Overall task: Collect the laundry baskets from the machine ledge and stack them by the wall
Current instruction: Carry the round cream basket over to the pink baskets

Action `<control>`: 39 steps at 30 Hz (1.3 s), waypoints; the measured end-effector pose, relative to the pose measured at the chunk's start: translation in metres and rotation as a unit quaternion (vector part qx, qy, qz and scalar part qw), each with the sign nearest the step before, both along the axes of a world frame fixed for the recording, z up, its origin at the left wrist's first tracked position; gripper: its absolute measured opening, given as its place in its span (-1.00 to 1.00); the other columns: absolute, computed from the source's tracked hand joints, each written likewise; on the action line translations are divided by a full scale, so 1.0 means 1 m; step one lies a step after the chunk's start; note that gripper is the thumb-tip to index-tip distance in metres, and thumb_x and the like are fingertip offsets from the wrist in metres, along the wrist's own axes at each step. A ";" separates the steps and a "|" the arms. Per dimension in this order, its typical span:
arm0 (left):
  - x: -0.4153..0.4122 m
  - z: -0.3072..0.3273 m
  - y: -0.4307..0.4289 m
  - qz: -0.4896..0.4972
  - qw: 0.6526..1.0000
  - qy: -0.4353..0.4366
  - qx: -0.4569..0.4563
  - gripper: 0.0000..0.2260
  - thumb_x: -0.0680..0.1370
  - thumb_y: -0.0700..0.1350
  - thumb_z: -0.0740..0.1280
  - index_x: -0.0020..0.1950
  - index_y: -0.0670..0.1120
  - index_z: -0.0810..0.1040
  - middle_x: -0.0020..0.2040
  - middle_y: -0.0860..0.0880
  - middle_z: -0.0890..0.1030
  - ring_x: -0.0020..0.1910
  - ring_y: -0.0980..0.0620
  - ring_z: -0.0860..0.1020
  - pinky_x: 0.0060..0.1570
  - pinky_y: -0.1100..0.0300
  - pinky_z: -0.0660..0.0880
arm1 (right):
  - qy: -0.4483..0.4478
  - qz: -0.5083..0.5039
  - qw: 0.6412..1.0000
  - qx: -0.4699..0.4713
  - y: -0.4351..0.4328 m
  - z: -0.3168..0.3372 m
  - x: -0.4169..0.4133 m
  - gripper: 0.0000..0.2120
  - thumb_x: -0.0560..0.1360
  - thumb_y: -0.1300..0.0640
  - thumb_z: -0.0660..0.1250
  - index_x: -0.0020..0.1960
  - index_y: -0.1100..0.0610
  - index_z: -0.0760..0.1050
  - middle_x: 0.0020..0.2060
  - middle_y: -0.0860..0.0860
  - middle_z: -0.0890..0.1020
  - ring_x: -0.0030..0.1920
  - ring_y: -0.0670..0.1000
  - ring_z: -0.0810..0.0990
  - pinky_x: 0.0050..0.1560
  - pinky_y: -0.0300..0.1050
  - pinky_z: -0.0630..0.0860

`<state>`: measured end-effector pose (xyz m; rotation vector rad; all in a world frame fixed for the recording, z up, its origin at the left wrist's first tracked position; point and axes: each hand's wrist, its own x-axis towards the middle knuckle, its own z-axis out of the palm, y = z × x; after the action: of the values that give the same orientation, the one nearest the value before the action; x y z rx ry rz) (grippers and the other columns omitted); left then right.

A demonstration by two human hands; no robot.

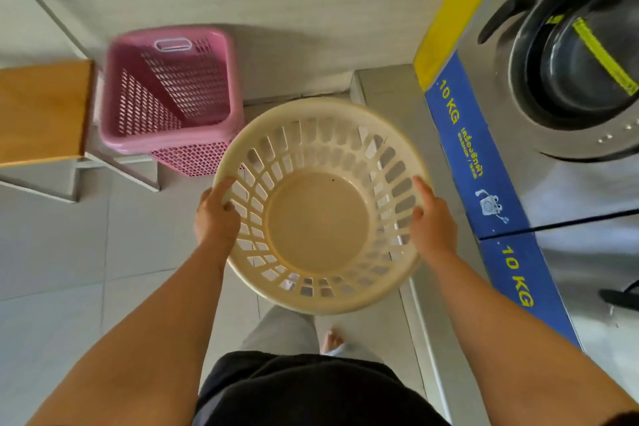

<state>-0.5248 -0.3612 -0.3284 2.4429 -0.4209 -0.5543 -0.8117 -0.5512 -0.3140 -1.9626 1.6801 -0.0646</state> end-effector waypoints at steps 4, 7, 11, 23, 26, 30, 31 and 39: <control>0.050 -0.004 -0.050 -0.001 1.000 0.007 0.005 -0.50 0.50 -0.32 0.20 0.33 0.13 0.49 0.22 -0.09 0.53 -0.10 -0.04 0.47 -0.18 0.14 0.38 | 0.003 -0.024 1.000 0.001 -0.049 -0.002 0.054 -0.46 0.61 0.20 0.08 0.50 -0.22 0.19 0.18 0.13 0.46 0.05 0.25 0.56 0.06 0.11 0.48; 0.081 -0.003 -0.088 0.013 1.000 0.025 0.003 -0.48 0.51 -0.32 0.17 0.35 0.15 0.47 0.22 -0.07 0.52 -0.08 -0.04 0.48 -0.17 0.13 0.39 | 0.009 -0.040 0.999 0.001 -0.083 -0.004 0.088 -0.46 0.61 0.20 0.08 0.50 -0.23 0.19 0.19 0.14 0.45 0.05 0.25 0.56 0.06 0.13 0.49; 0.114 -0.008 -0.137 0.010 0.999 0.038 -0.005 -0.47 0.51 -0.35 0.16 0.35 0.14 0.48 0.24 -0.09 0.51 -0.02 -0.08 0.52 -0.14 0.09 0.45 | 0.001 -0.050 0.999 0.008 -0.132 -0.010 0.124 -0.46 0.62 0.21 0.07 0.50 -0.23 0.18 0.20 0.15 0.44 0.05 0.26 0.56 0.08 0.18 0.50; 0.175 -0.059 -0.272 0.055 0.994 0.064 0.067 -0.45 0.49 -0.36 0.14 0.34 0.15 0.48 0.24 -0.11 0.53 -0.06 -0.07 0.52 -0.18 0.08 0.45 | 0.041 0.002 0.999 0.029 -0.288 -0.075 0.203 -0.46 0.62 0.21 0.09 0.50 -0.23 0.18 0.24 0.12 0.43 -0.01 0.20 0.57 -0.15 -0.06 0.34; 0.188 -0.082 -0.297 0.081 0.990 0.092 0.068 -0.44 0.47 -0.35 0.16 0.33 0.17 0.49 0.21 -0.09 0.56 -0.09 -0.11 0.57 -0.23 0.10 0.49 | 0.039 0.015 0.999 0.032 -0.320 -0.097 0.222 -0.46 0.62 0.22 0.10 0.50 -0.22 0.19 0.24 0.11 0.43 -0.09 0.11 0.53 -0.19 -0.09 0.36; 0.205 -0.115 -0.322 0.095 0.988 0.098 0.076 -0.43 0.46 -0.37 0.14 0.32 0.16 0.49 0.13 -0.08 0.59 -0.28 -0.06 0.51 -0.33 0.13 0.45 | 0.044 0.025 0.998 0.027 -0.348 -0.133 0.242 -0.47 0.63 0.21 0.12 0.50 -0.21 0.18 0.21 0.12 0.45 -0.17 0.01 0.47 -0.27 -0.11 0.39; 0.212 -0.127 -0.327 0.092 0.988 0.097 0.079 -0.42 0.46 -0.37 0.13 0.33 0.16 0.49 0.15 -0.08 0.58 -0.27 -0.09 0.52 -0.32 0.11 0.46 | 0.040 0.024 0.999 0.025 -0.355 -0.146 0.249 -0.47 0.63 0.21 0.12 0.50 -0.21 0.19 0.19 0.12 0.46 -0.18 0.02 0.49 -0.28 -0.09 0.43; 0.261 -0.238 -0.362 0.114 0.979 0.119 0.117 -0.40 0.48 -0.37 0.17 0.38 0.18 0.42 0.02 -0.01 0.66 -0.10 -0.12 0.65 -0.07 -0.06 0.61 | 0.032 0.028 0.999 0.018 -0.391 -0.266 0.306 -0.44 0.60 0.23 0.15 0.48 -0.25 0.20 0.17 0.11 0.45 -0.24 0.02 0.45 -0.35 -0.11 0.37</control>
<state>-0.2635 -0.7231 -0.5669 2.5579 0.0252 -0.8222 -0.5052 -0.9419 -0.5802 -2.0037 1.6528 0.0503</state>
